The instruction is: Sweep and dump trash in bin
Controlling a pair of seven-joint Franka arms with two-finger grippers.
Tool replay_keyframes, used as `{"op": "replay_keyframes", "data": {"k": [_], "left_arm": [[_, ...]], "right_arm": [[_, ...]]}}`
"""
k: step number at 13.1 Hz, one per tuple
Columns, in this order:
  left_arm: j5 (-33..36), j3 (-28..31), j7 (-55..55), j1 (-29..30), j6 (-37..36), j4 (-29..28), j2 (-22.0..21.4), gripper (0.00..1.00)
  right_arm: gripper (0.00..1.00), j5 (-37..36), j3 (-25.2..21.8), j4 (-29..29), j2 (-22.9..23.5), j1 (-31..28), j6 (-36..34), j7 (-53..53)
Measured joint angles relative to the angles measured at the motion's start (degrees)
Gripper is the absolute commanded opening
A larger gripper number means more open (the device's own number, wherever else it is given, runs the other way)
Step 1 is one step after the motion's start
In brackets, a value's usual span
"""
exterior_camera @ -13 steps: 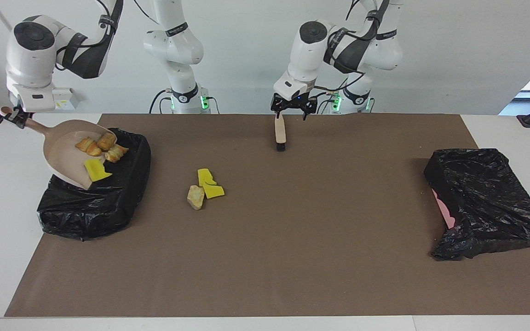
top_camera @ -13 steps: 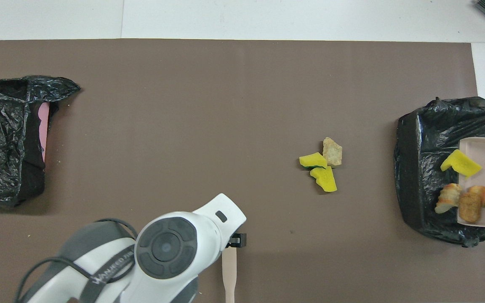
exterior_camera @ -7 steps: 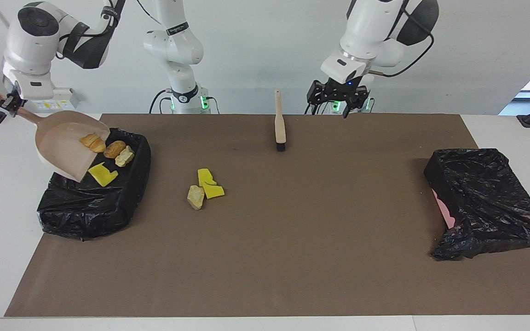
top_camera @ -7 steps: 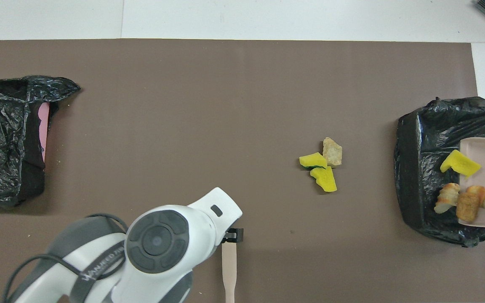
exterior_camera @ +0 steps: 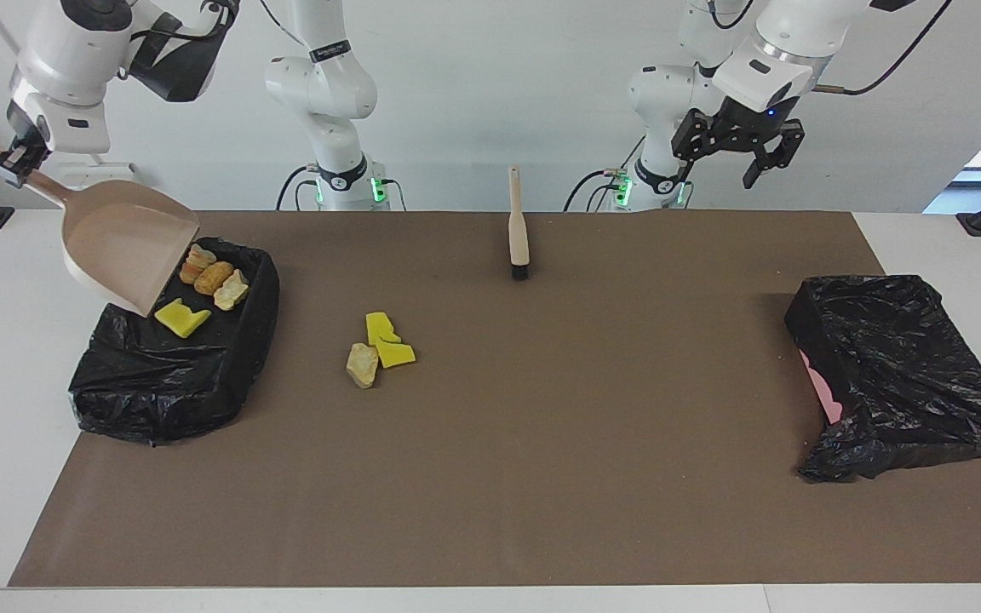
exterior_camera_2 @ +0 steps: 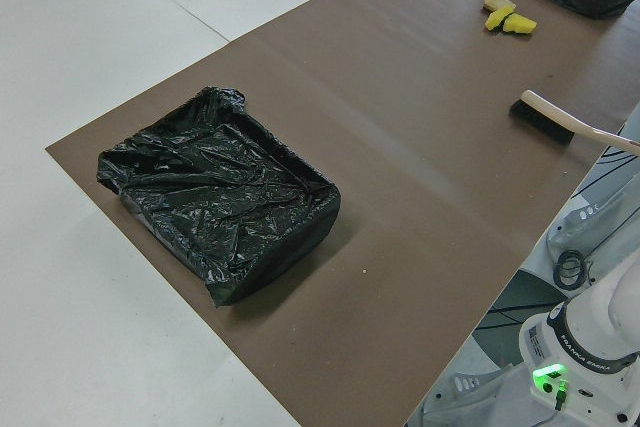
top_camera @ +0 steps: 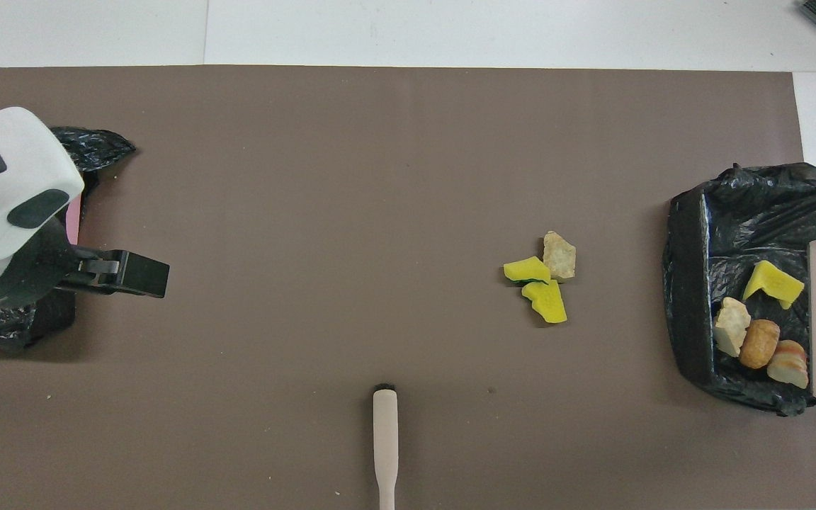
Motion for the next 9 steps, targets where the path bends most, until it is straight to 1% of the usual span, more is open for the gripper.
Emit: {"op": "replay_keyframes", "data": {"k": [4, 5, 7, 9], "left_arm": [[0.08, 1.39, 0.93, 0.21, -2.00, 2.49, 0.52, 1.00], [0.08, 1.45, 1.15, 0.42, -2.05, 2.63, 0.52, 1.00], [0.11, 1.50, 1.36, 0.70, -2.06, 2.74, 0.52, 1.00], [0.21, 1.57, 1.98, 0.73, -2.06, 2.86, 0.52, 1.00]], "right_arm": [[0.00, -0.15, 0.75, 0.27, 0.01, 0.99, -0.09, 5.76], [0.00, 0.48, 1.56, 0.75, 0.01, 1.20, -0.73, 7.65], [0.00, 5.09, 4.21, 2.92, -0.02, 2.93, -4.96, 12.48], [0.00, 11.91, 6.43, 4.27, -0.02, 5.45, -8.56, 19.95]]}}
